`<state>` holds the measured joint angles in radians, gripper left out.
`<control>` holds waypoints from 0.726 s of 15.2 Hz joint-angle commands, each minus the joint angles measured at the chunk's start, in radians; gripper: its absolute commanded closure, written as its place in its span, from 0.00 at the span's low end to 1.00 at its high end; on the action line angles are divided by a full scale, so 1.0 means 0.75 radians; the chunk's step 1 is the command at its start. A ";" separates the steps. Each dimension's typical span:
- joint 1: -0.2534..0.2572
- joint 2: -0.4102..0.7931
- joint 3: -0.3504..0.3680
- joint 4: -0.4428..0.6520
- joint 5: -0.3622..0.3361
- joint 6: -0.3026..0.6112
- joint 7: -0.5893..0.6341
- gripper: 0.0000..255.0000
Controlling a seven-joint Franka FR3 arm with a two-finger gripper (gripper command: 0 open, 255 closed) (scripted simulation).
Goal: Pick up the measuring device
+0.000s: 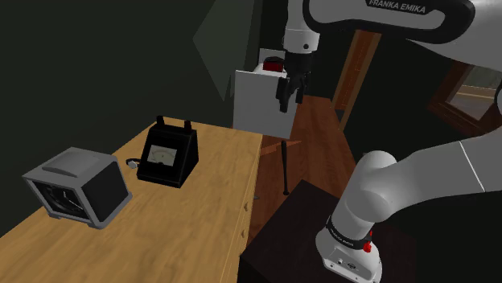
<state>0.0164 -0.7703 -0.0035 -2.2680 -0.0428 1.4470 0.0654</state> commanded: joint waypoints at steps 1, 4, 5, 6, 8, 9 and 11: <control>0.000 0.000 0.000 0.000 0.000 0.000 0.000 0.00; 0.017 0.116 0.022 0.026 0.031 0.102 0.022 0.00; 0.022 0.156 0.029 0.038 0.040 0.134 0.028 0.00; 0.028 0.196 0.036 0.051 0.049 0.165 0.034 0.00; 0.038 0.280 0.050 0.083 0.065 0.225 0.046 0.00; 0.043 0.322 0.058 0.102 0.073 0.253 0.052 0.00; 0.053 0.408 0.072 0.144 0.087 0.305 0.063 0.00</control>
<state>0.0519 -0.4988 0.0436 -2.1740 0.0159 1.6513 0.1066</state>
